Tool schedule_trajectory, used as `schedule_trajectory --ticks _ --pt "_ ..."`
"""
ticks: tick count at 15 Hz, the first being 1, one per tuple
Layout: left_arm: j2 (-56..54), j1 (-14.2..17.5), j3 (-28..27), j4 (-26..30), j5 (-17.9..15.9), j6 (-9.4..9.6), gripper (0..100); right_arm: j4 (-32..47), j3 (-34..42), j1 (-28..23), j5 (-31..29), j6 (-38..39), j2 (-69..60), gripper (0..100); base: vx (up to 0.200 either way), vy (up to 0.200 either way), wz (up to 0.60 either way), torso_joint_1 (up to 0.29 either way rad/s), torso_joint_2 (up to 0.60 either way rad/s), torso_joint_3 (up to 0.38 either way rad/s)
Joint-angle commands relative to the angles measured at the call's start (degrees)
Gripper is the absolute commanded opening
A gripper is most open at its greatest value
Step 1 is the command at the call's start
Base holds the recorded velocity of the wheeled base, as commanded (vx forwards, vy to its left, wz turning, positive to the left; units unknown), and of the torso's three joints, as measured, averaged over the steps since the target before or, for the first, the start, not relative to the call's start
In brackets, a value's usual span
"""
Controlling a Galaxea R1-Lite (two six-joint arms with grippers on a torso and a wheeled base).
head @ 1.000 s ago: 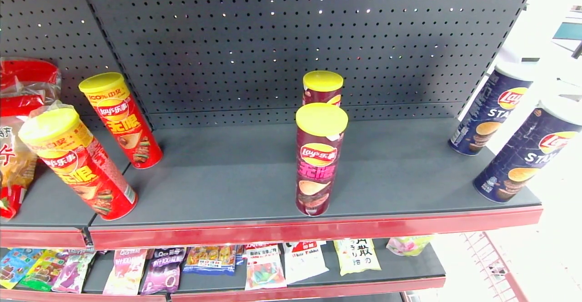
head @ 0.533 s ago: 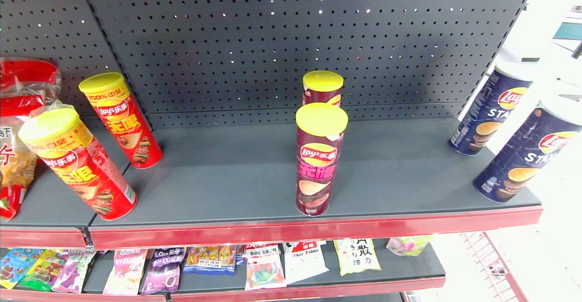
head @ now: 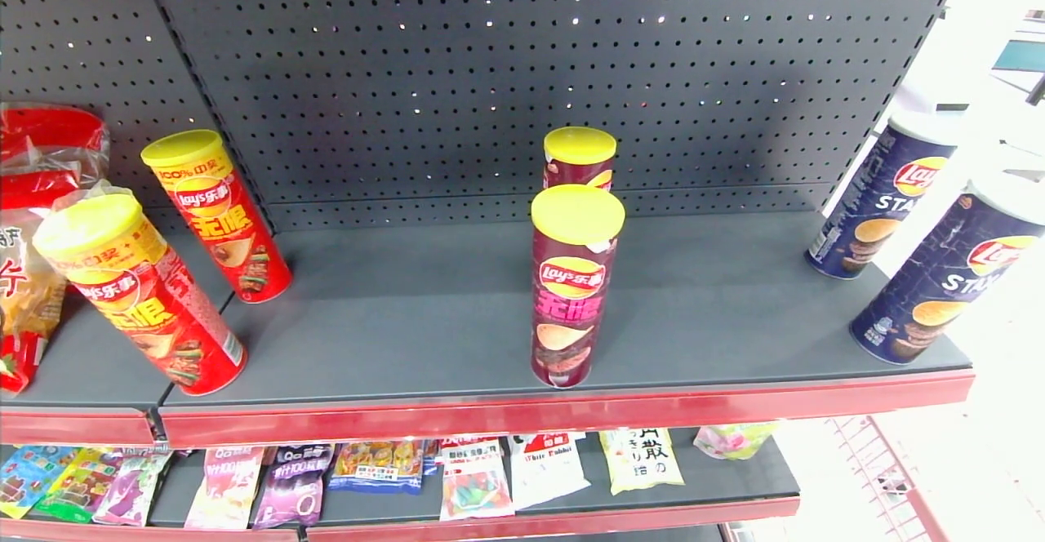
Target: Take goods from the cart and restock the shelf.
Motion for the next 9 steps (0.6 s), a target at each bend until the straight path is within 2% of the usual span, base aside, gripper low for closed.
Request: schedule_trajectory --ticks 1,2,3,4,5,6,7,8,9 --pt "24.4 -3.9 -21.1 -2.7 -0.8 -10.12 100 0.0 0.0 0.0 0.0 0.0 0.1 100 0.0 0.0 0.0 0.0 0.0 0.0" --pt "36.5 -4.0 -28.1 -6.8 -0.9 -11.0 100 0.0 0.0 0.0 0.0 0.0 0.0 100 0.0 0.0 0.0 0.0 0.0 0.0" --pt "42.7 -4.3 -28.6 -8.0 -1.3 -7.22 100 0.0 0.0 0.0 0.0 0.0 0.0 100 0.0 0.0 0.0 0.0 0.0 0.0" --pt "47.1 -5.8 -28.3 -9.0 -4.1 -2.91 100 0.0 0.0 0.0 0.0 0.0 0.0 100 0.0 0.0 0.0 0.0 0.0 0.0" --pt "48.5 -6.3 -28.3 -9.6 -5.6 -2.56 100 0.0 0.0 0.0 0.0 0.0 0.0 100 0.0 0.0 0.0 0.0 0.0 0.0" --pt "55.7 -8.7 -28.9 -15.2 -18.9 -1.16 100 0.0 0.0 0.0 0.0 0.0 0.0 100 0.0 0.0 0.0 0.0 0.0 0.0" --pt "60.0 -9.7 -28.9 -17.2 -25.4 1.22 100 0.0 0.0 0.0 0.0 0.0 0.0 100 0.0 0.0 0.0 0.0 0.0 0.0" --pt "62.8 -10.9 -29.2 -17.3 -27.7 3.85 100 0.0 0.0 0.0 0.0 0.0 0.1 100 0.0 0.0 0.0 0.0 0.0 0.0" --pt "68.1 -13.6 -31.3 -17.4 -28.8 7.72 100 0.0 0.0 0.0 0.0 0.0 0.0 100 0.0 0.0 0.0 0.0 0.0 0.0"
